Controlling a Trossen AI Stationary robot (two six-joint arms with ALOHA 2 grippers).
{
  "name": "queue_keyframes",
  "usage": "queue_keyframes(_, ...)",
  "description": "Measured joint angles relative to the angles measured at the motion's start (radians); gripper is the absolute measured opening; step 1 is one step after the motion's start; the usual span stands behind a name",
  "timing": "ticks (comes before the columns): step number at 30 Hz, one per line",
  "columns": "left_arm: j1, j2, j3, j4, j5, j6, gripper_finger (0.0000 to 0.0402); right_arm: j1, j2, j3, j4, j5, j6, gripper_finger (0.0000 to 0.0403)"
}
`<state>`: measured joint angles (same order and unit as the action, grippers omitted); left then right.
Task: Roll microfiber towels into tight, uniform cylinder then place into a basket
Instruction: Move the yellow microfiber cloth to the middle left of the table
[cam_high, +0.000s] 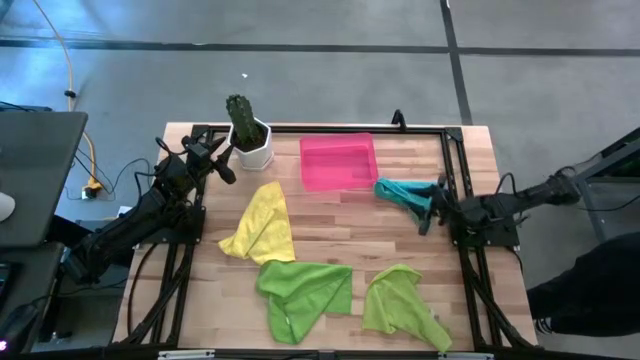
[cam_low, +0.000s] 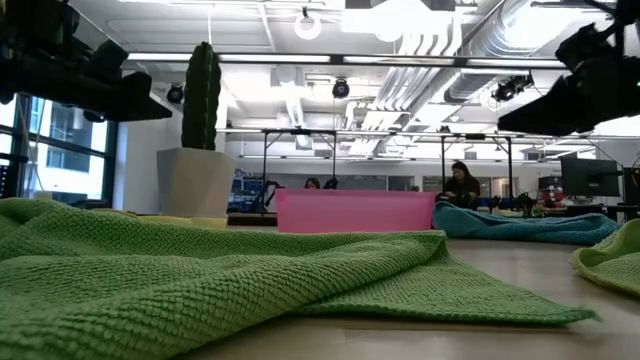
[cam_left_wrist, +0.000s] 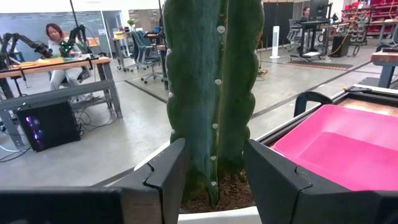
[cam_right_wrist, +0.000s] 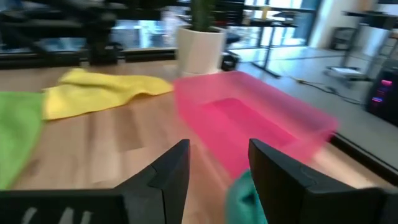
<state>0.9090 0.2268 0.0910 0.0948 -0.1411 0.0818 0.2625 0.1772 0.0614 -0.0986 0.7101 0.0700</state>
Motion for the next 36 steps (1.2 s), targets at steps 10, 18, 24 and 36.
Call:
queue_keyframes(10,0.000,0.000,0.000,0.000,0.000,0.000,0.0149,-0.277,0.000,0.000,0.000,0.000,0.000,0.0157)
queue_keyframes(18,0.000,0.000,0.000,0.000,0.000,0.000,0.0149,-0.503,0.000,0.000,0.000,0.000,0.000,0.0157)
queue_keyframes(24,0.000,0.000,0.000,0.000,0.000,0.000,0.0149,-0.671,0.000,0.000,0.000,0.000,0.000,0.0157)
queue_keyframes(36,0.000,0.000,0.000,0.000,0.000,0.000,0.0149,-0.847,0.000,0.000,0.000,0.000,0.000,0.0157)
